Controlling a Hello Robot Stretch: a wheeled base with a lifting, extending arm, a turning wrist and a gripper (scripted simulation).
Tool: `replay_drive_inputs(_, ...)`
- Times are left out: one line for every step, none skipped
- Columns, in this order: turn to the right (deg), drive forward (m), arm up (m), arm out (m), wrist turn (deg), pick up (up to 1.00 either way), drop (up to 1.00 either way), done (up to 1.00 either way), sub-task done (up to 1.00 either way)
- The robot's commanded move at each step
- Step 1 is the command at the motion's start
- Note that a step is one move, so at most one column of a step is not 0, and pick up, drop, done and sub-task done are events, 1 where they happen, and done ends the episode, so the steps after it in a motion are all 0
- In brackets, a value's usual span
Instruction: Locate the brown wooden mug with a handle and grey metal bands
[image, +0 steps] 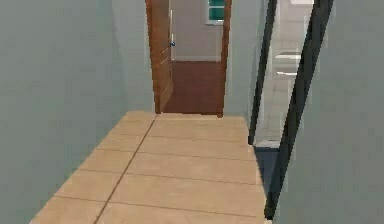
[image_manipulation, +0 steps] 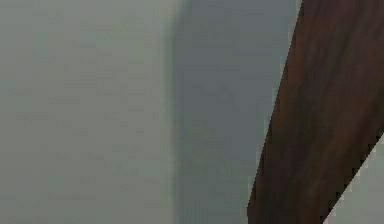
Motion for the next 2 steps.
replay_drive_inputs(0.0,1.0,0.0,0.0,0.0,0.0,0.0,0.0,0.0)
replay_drive_inputs(0.0,1.0,0.0,0.0,0.0,0.0,0.0,0.0,0.0)
